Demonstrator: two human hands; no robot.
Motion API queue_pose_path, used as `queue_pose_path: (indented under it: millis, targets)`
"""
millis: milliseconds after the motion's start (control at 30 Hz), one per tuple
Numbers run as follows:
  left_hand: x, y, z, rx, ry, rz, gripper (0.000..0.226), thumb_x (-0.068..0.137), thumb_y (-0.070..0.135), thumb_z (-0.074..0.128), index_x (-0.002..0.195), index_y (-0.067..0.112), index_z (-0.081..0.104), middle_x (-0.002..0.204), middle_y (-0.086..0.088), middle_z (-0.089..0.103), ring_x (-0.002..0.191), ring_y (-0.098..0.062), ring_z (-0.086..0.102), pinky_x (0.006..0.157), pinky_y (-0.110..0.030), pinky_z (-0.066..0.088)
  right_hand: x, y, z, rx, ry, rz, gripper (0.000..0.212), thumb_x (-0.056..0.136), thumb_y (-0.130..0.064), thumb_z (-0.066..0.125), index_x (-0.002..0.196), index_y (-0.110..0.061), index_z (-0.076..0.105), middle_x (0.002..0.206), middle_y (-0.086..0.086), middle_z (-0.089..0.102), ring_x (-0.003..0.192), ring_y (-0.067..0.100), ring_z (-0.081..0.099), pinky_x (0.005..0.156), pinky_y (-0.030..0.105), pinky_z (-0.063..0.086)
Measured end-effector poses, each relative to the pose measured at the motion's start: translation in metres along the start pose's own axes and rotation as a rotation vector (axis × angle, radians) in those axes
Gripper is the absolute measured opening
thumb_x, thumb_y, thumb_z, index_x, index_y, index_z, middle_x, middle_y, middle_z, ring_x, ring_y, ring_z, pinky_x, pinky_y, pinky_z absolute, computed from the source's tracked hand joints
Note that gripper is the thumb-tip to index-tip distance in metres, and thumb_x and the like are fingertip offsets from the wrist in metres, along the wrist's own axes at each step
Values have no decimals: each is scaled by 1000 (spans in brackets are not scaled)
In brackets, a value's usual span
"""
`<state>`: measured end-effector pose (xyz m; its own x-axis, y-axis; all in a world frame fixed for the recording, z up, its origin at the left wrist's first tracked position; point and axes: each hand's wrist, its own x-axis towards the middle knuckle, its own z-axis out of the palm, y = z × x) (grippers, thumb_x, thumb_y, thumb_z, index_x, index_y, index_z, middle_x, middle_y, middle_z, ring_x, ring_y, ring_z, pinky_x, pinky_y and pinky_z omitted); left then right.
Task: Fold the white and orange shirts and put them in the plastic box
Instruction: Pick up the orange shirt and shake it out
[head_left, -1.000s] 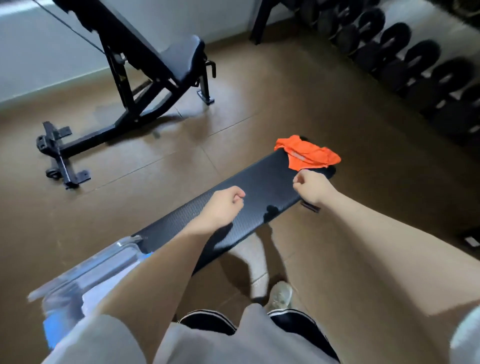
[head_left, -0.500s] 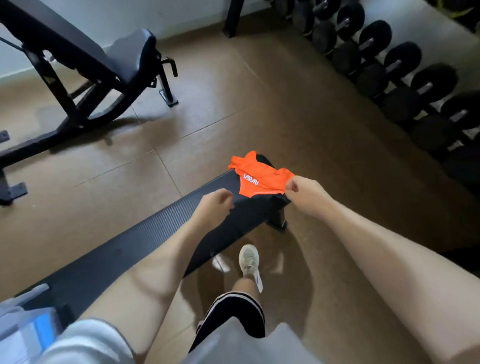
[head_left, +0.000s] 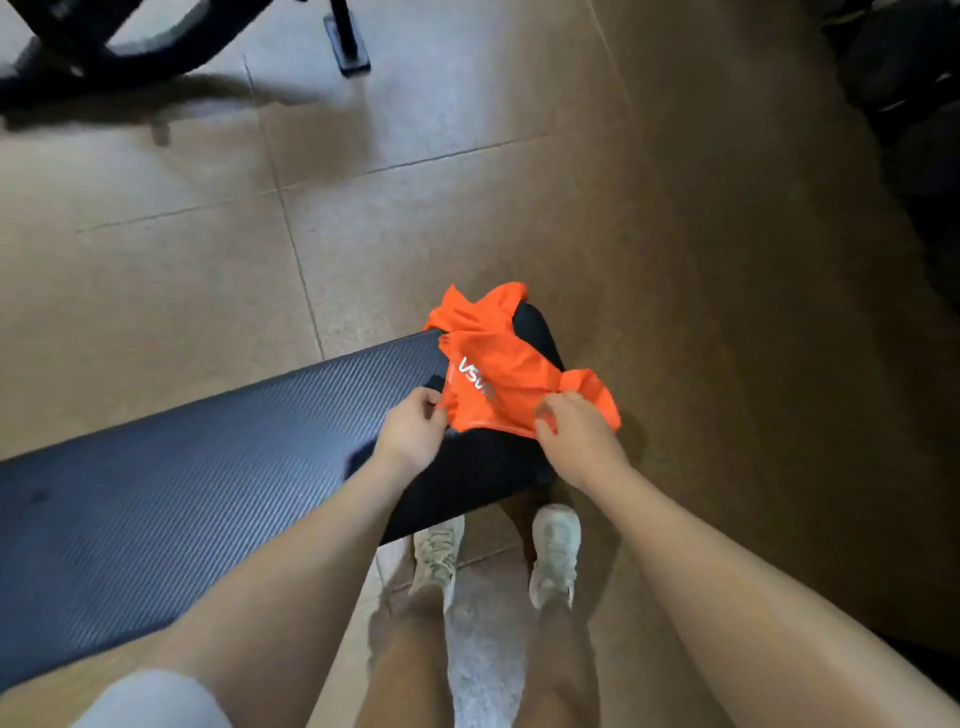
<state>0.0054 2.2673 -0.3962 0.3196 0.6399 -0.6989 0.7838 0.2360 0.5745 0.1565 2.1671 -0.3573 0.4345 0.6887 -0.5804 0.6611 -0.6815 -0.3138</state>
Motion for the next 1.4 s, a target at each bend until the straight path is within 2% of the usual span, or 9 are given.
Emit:
queue_pose_path:
  millis: [233, 333, 467, 633, 767, 833, 1067, 1233, 1400]
  targets:
    - [51, -26, 56, 272, 172, -91, 45, 90, 26, 52, 130, 8, 42, 130, -17, 43, 117, -37, 46, 95, -44, 39, 79, 29, 40, -160, 134, -91, 53, 90, -25, 51, 140, -15, 35, 147, 7, 34, 135, 25, 31, 110, 36, 24]
    - [66, -22, 72, 269, 307, -225, 46, 88, 36, 55, 125, 10, 47, 128, -16, 45, 119, -35, 45, 97, -45, 36, 94, 47, 52, -245, 89, -79, 61, 88, -36, 55, 140, -14, 30, 141, 9, 44, 131, 27, 38, 108, 37, 25]
    - [72, -14, 91, 278, 351, -201, 31, 90, 31, 52, 107, 5, 56, 123, -14, 43, 114, -34, 43, 96, -42, 34, 99, 60, 57, -126, 23, -158, 39, 90, -31, 54, 122, -10, 44, 119, 13, 60, 112, 33, 54, 89, 40, 39]
    - [50, -11, 70, -299, 404, -88, 10, 91, 18, 54, 83, 12, 54, 85, -9, 58, 81, -24, 53, 77, -36, 41, 92, 74, 17, 594, 199, 140, 23, 90, -16, 56, 109, -4, 53, 102, 15, 64, 103, 32, 59, 73, 27, 35]
    - [14, 20, 33, -555, 401, 50, 24, 86, 4, 59, 69, 18, 51, 62, -1, 51, 53, -4, 47, 56, -21, 42, 87, 92, 2, 504, -168, 228, 36, 87, -11, 58, 121, 0, 53, 123, 21, 60, 114, 34, 56, 99, 42, 43]
    - [-6, 43, 17, -541, 346, 119, 22, 83, -1, 61, 70, 15, 53, 61, -4, 53, 47, -1, 48, 51, -16, 42, 76, 87, -11, 343, -324, 180, 41, 88, -13, 58, 124, 1, 49, 125, 21, 57, 111, 32, 56, 99, 42, 43]
    - [-95, 142, -37, -420, 203, 312, 26, 81, -5, 63, 67, 15, 53, 53, 5, 52, 42, 3, 45, 45, -13, 37, 21, 8, -132, 480, -115, -342, 42, 80, -10, 59, 122, -13, 54, 117, 8, 57, 107, 23, 56, 101, 46, 43]
    - [-191, 216, -94, -272, 230, 490, 17, 72, 15, 73, 71, 24, 59, 58, 9, 55, 49, 3, 46, 51, -14, 40, -67, -53, -246, 593, -260, -656, 31, 87, 4, 56, 117, -3, 55, 109, 2, 56, 104, 7, 52, 97, 21, 40]
    - [-290, 258, -137, -194, 351, 606, 24, 64, 28, 70, 81, 36, 55, 73, 1, 61, 63, -15, 54, 65, -39, 49, -141, -98, -297, 575, -191, -903, 34, 84, 1, 62, 92, -32, 57, 91, -16, 63, 80, -17, 58, 82, 6, 43]
